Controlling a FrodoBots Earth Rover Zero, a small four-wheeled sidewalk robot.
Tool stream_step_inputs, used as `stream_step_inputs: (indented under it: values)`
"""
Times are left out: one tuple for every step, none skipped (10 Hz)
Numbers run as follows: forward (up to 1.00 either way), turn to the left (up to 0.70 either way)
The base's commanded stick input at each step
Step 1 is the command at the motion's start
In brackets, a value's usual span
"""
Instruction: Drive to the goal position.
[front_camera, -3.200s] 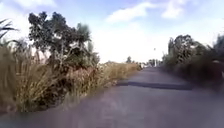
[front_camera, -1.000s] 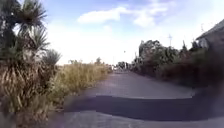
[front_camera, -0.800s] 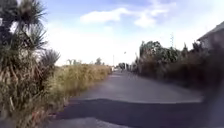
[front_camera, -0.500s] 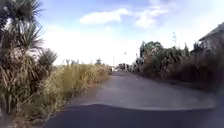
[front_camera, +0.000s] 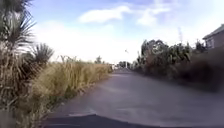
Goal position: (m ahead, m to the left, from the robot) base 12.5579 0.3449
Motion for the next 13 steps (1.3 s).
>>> stream_step_inputs:
  values:
    - [1.00, 0.00]
    - [1.00, 0.00]
    - [1.00, 0.00]
    - [1.00, 0.00]
    - [1.00, 0.00]
    - [1.00, 0.00]
    - [1.00, 0.00]
    - [1.00, 0.00]
    - [1.00, 0.00]
    - [1.00, 0.00]
    - [1.00, 0.00]
    - [1.00, 0.00]
    - [1.00, 0.00]
